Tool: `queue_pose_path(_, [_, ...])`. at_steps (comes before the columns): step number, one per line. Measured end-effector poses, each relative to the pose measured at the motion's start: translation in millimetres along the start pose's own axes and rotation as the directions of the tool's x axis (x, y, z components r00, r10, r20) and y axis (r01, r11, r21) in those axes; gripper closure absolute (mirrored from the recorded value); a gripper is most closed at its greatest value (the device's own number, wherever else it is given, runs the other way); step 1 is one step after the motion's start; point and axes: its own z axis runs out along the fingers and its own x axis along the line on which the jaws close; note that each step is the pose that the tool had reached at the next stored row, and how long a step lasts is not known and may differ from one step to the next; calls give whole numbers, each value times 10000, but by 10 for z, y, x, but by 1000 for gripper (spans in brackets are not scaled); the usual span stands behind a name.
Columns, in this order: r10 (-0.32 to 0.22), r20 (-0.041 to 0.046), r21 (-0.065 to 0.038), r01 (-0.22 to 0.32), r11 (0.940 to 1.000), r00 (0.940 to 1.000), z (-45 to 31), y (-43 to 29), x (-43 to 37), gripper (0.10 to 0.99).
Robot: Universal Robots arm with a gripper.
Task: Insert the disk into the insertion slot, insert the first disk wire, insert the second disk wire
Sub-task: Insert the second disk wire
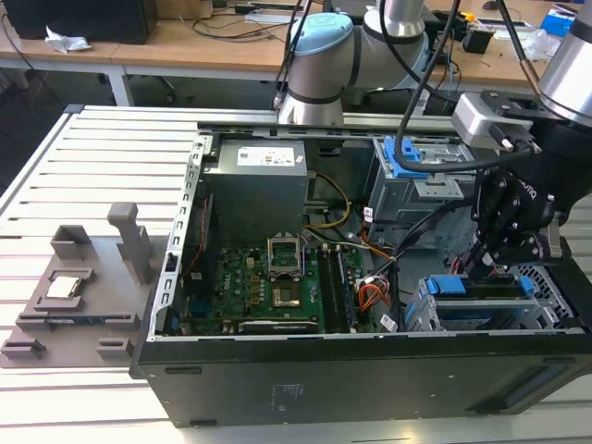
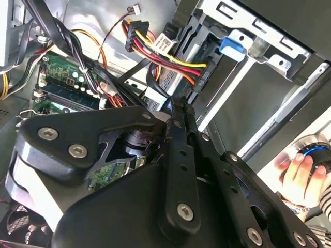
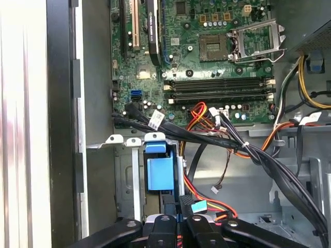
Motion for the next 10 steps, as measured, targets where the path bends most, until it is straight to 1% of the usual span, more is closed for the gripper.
queue_pose_path(2, [-1, 5, -11, 1, 10000, 10000, 1, -30, 10, 941])
queue_pose_path(3, [-3, 30, -22, 4, 10000, 10000, 6, -45, 16, 941])
queue_pose_path(5, [-5, 42, -31, 5, 10000, 10000, 13, -71, 29, 941])
queue_pose_path(10, [-6, 39, -36, 6, 10000, 10000, 20, -98, 43, 941])
